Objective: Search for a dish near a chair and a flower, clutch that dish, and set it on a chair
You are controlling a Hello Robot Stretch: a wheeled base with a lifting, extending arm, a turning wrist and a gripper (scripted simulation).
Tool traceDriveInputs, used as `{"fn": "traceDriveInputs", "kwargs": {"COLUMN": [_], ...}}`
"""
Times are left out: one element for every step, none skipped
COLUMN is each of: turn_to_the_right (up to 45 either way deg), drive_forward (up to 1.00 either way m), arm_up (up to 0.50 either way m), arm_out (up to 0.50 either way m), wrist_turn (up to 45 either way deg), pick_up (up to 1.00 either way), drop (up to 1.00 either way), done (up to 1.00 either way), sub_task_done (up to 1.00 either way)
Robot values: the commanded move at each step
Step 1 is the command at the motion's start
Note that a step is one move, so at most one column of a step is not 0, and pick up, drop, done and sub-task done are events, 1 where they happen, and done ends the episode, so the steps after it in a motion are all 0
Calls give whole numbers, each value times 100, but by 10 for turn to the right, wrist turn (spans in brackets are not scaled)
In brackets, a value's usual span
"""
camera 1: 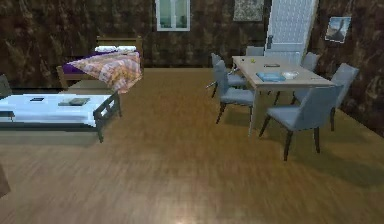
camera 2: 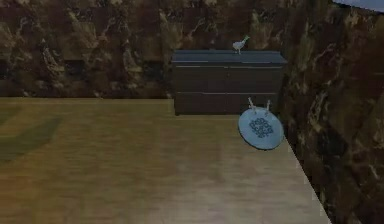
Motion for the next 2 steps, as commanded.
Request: {"fn": "traceDriveInputs", "kwargs": {"turn_to_the_right": [360,0], "drive_forward": [0,20], "arm_up": [0,0], "arm_out": [0,0], "wrist_turn": [0,0], "pick_up": [0,0], "drop": [0,0], "done": [0,0], "sub_task_done": [0,0]}}
